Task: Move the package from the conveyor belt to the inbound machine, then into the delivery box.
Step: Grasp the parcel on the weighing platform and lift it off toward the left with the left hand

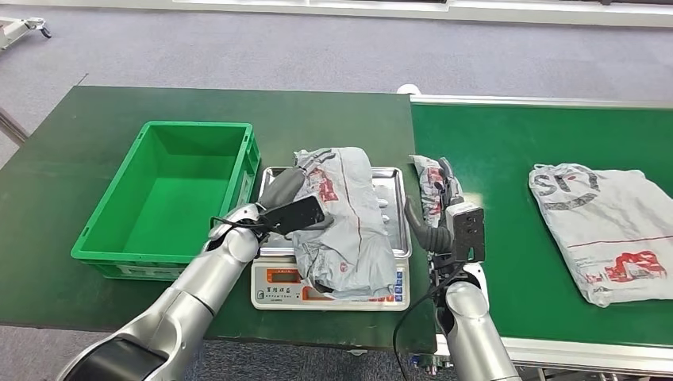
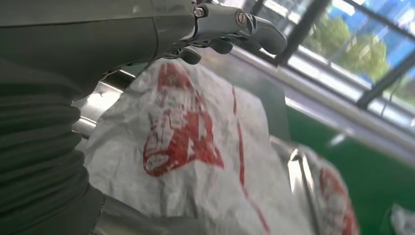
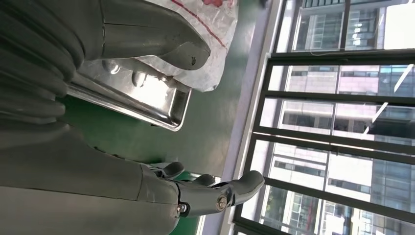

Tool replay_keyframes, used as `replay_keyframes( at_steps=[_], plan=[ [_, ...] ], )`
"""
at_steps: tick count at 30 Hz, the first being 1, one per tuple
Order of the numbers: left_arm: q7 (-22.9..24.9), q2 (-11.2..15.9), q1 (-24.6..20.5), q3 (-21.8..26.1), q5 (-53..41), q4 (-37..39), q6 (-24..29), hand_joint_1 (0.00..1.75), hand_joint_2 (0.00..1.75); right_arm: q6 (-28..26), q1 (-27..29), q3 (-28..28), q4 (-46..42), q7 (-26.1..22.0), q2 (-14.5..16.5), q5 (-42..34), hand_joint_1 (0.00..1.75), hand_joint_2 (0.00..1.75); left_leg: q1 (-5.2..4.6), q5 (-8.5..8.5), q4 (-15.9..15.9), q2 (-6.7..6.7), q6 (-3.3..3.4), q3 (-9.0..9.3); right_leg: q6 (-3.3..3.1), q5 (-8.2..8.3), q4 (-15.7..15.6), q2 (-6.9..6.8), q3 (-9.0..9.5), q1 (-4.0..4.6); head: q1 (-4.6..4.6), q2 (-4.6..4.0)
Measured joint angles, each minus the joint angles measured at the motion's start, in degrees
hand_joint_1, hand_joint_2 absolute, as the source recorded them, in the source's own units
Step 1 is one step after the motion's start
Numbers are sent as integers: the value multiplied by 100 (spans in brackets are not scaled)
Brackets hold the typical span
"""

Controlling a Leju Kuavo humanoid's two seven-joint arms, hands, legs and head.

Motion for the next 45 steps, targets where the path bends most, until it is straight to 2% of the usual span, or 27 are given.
replay_keyframes(
  at_steps=[7,11,12,13,15,16,17,25,39,45],
  plan=[
    [86,317,-1047,-990,-967,835,-2022,0,175,137,92,71,-251,15,-4,-241,0,175,0,5,0,2,-3,1,-3,5,2,0,0,1,-2,0],
    [39,567,-1517,-1559,-1130,1044,-2843,3,175,209,193,80,-462,63,-5,-376,0,175,0,7,-1,2,-7,2,-4,5,4,0,0,3,-1,0],
    [0,631,-1600,-1680,-1108,1065,-3007,14,175,228,222,79,-520,91,-6,-393,0,175,0,7,-1,2,-7,2,-4,5,5,1,-1,4,-1,0],
    [-48,693,-1670,-1789,-1066,1078,-3159,38,175,252,250,79,-580,127,-7,-408,0,175,0,8,-2,2,-8,3,-4,5,5,1,-1,4,-1,0],
    [-166,812,-1769,-2002,-914,1085,-3431,122,175,317,311,76,-715,211,-11,-436,0,175,0,8,-2,2,-8,3,-5,4,5,1,-1,5,-2,0],
    [-231,865,-1794,-2098,-821,1081,-3530,154,175,354,343,75,-780,242,-16,-447,0,175,0,8,-2,2,-8,3,-5,4,5,1,-1,5,-2,0],
    [-295,915,-1807,-2185,-728,1074,-3605,175,175,390,377,73,-841,263,-21,-456,0,175,0,8,-2,2,-8,4,-5,4,5,1,-1,5,-2,0],
    [-528,1190,-1826,-2584,-348,957,-3711,175,175,564,629,52,-1106,264,-63,-468,0,175,1,8,-2,1,-8,3,-5,4,5,0,1,2,-2,0],
    [-636,1282,-1822,-2779,-201,895,-3818,175,175,573,690,51,-1192,256,-86,-446,0,175,1,11,-3,1,-13,3,-6,5,6,0,-1,7,-2,0],
    [-612,1342,-1798,-2882,-7,686,-3583,175,175,573,786,40,-1260,240,-89,-403,0,175,1,11,-2,-2,-13,1,-6,4,5,-1,-1,6,-2,0]
  ],
)
